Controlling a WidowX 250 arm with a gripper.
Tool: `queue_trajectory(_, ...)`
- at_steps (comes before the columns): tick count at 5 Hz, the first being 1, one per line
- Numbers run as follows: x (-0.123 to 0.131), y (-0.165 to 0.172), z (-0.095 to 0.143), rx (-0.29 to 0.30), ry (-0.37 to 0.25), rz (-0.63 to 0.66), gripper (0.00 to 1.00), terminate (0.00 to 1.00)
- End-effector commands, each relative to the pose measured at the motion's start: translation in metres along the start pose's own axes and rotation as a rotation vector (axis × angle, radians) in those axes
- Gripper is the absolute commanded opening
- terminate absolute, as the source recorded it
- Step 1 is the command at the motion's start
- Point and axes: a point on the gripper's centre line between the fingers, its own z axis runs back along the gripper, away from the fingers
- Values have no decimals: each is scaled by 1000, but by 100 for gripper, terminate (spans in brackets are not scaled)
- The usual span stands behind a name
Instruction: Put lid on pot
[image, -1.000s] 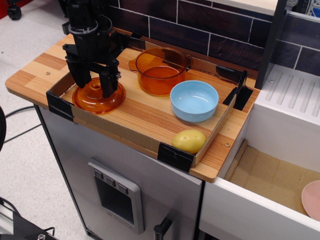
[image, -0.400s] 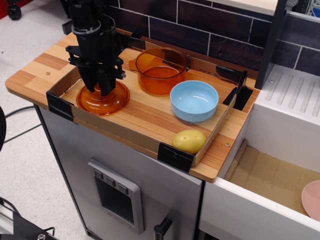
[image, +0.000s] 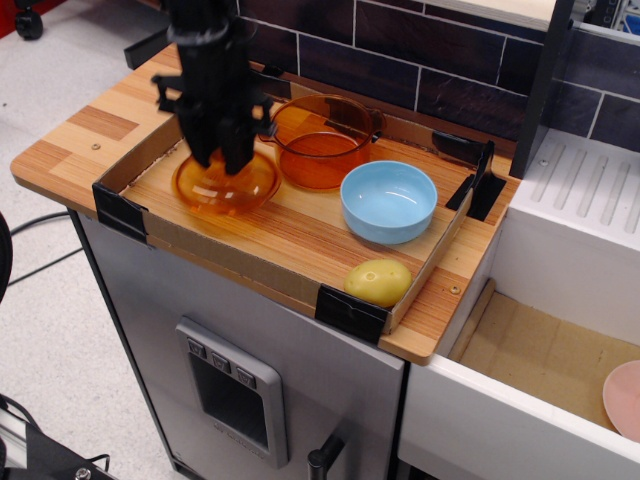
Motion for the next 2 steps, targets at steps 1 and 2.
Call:
queue_trajectory(1,38,-13,74,12,-80,40,0,0)
queue_trajectory(2,40,-28,67,6,-64,53,0,0)
